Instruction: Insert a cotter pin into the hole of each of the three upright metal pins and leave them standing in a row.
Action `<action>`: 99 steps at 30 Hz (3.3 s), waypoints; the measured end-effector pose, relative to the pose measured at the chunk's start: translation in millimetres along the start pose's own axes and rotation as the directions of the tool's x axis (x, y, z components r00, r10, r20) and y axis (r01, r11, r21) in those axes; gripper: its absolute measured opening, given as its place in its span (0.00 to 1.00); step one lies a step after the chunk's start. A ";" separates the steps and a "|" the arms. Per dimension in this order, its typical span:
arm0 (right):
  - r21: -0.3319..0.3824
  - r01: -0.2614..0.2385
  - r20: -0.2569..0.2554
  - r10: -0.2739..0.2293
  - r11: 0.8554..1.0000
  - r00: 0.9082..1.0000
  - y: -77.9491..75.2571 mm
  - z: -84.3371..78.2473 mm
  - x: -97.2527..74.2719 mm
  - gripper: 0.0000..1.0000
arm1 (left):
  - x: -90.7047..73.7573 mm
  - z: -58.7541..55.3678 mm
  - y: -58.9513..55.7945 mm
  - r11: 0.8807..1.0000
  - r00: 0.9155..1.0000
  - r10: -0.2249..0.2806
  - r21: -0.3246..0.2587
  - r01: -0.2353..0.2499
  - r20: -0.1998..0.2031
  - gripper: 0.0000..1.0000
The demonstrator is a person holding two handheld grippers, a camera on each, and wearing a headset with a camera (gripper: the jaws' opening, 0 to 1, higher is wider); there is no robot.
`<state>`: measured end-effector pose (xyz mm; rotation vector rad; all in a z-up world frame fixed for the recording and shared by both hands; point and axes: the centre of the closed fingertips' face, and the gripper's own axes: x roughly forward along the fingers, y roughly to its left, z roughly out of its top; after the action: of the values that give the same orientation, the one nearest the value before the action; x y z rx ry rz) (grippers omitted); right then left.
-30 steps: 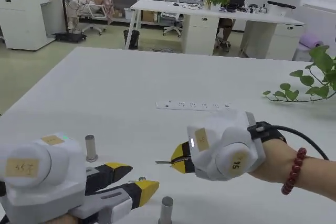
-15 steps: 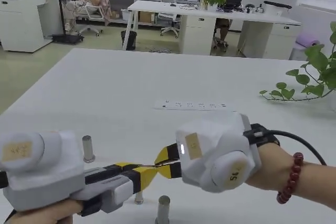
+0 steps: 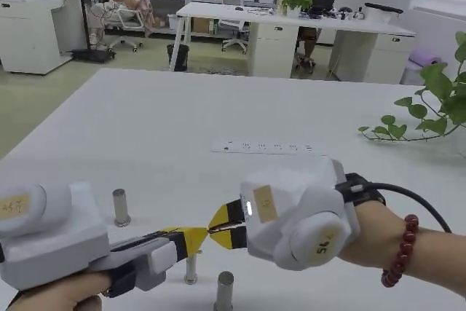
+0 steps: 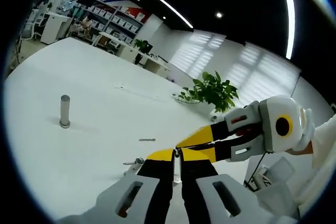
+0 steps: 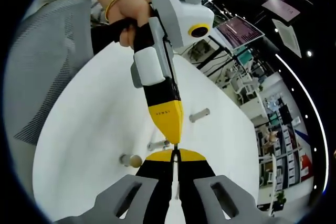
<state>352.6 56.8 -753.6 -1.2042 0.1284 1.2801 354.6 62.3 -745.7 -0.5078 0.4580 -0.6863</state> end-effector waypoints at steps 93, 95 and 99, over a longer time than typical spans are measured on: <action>0.571 -0.536 0.527 0.223 0.621 0.820 57.9 16.6 -37.7 0.03 | -20.6 -31.2 -48.6 0.872 0.939 -0.298 0.350 0.342 -0.173 0.04; 0.569 -0.527 0.516 0.225 0.631 0.826 56.7 15.1 -36.5 0.03 | -20.0 -30.5 -47.4 0.874 0.941 -0.293 0.352 0.335 -0.168 0.04; 0.563 -0.505 0.482 0.236 0.654 0.844 55.8 8.9 -34.2 0.03 | -18.9 -30.6 -42.0 0.877 0.949 -0.266 0.367 0.311 -0.168 0.05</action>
<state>292.4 30.7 -761.0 -0.2810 0.5510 1.6116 304.8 38.8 -741.2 -0.1585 0.3395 -1.0738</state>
